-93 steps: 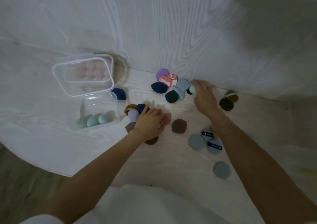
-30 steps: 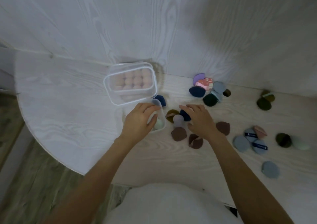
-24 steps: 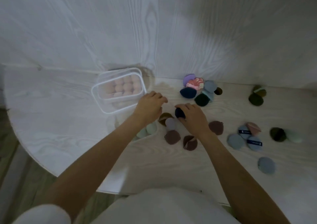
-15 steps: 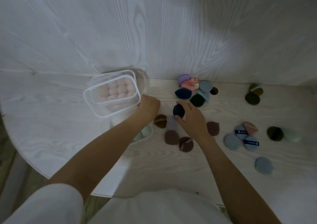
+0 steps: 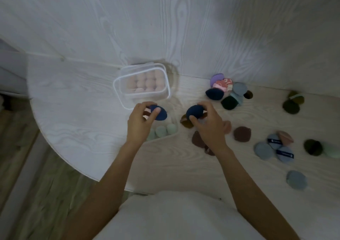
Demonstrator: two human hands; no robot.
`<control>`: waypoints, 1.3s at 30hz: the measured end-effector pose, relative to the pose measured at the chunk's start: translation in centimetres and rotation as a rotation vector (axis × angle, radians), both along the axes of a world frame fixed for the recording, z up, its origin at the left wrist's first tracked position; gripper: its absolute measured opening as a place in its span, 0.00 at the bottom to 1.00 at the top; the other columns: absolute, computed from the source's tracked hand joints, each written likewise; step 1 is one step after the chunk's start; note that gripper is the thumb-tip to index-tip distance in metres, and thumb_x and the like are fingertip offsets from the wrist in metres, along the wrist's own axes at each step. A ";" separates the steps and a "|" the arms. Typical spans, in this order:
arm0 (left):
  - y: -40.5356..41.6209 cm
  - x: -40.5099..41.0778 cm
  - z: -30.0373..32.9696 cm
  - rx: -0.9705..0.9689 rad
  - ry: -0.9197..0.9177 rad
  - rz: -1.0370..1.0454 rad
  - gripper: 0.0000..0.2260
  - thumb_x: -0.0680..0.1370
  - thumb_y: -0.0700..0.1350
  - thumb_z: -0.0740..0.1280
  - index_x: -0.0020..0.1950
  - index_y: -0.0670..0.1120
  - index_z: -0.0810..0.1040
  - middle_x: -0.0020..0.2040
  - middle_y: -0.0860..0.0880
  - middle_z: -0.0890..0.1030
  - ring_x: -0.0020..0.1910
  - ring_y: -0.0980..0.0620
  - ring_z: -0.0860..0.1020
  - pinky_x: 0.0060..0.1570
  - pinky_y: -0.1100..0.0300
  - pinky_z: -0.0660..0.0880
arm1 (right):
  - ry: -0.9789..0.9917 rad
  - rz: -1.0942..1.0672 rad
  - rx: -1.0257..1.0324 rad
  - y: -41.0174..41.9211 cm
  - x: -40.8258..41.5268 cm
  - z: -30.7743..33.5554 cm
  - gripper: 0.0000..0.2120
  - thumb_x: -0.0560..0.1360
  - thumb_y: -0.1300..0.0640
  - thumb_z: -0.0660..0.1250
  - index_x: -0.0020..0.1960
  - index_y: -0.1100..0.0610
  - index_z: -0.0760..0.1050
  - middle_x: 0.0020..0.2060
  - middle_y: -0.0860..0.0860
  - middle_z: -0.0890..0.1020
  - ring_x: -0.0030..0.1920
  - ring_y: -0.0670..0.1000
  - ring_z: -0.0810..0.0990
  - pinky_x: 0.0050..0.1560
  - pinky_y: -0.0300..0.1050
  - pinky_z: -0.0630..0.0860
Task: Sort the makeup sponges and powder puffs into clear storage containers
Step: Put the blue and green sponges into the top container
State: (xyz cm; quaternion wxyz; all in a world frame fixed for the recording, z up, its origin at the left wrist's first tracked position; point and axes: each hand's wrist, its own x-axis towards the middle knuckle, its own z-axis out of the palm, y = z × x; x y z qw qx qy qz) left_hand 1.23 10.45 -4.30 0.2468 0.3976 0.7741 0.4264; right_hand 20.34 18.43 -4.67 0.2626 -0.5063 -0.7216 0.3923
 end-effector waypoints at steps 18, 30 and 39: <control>-1.1 -1.9 -0.7 -0.086 -0.349 0.029 0.17 0.74 0.41 0.69 0.62 0.48 0.71 0.55 0.50 0.77 0.49 0.58 0.78 0.47 0.68 0.75 | 0.051 0.160 -0.103 -1.7 -5.4 -0.6 0.18 0.72 0.61 0.70 0.60 0.57 0.70 0.52 0.47 0.77 0.48 0.45 0.75 0.44 0.28 0.71; 1.1 -0.6 -3.4 -0.444 0.535 -0.136 0.17 0.76 0.56 0.65 0.54 0.43 0.71 0.47 0.47 0.80 0.43 0.47 0.79 0.38 0.55 0.72 | 0.038 0.119 -0.054 -1.6 -5.2 -1.5 0.18 0.72 0.60 0.70 0.60 0.59 0.70 0.53 0.52 0.78 0.51 0.50 0.77 0.50 0.45 0.77; -1.4 -3.3 -2.7 -0.013 0.391 -0.225 0.18 0.67 0.36 0.71 0.55 0.48 0.77 0.52 0.51 0.78 0.44 0.53 0.78 0.38 0.60 0.74 | 0.014 0.105 0.004 -1.5 -5.0 -1.6 0.15 0.71 0.59 0.70 0.54 0.59 0.70 0.49 0.52 0.76 0.43 0.50 0.76 0.41 0.40 0.75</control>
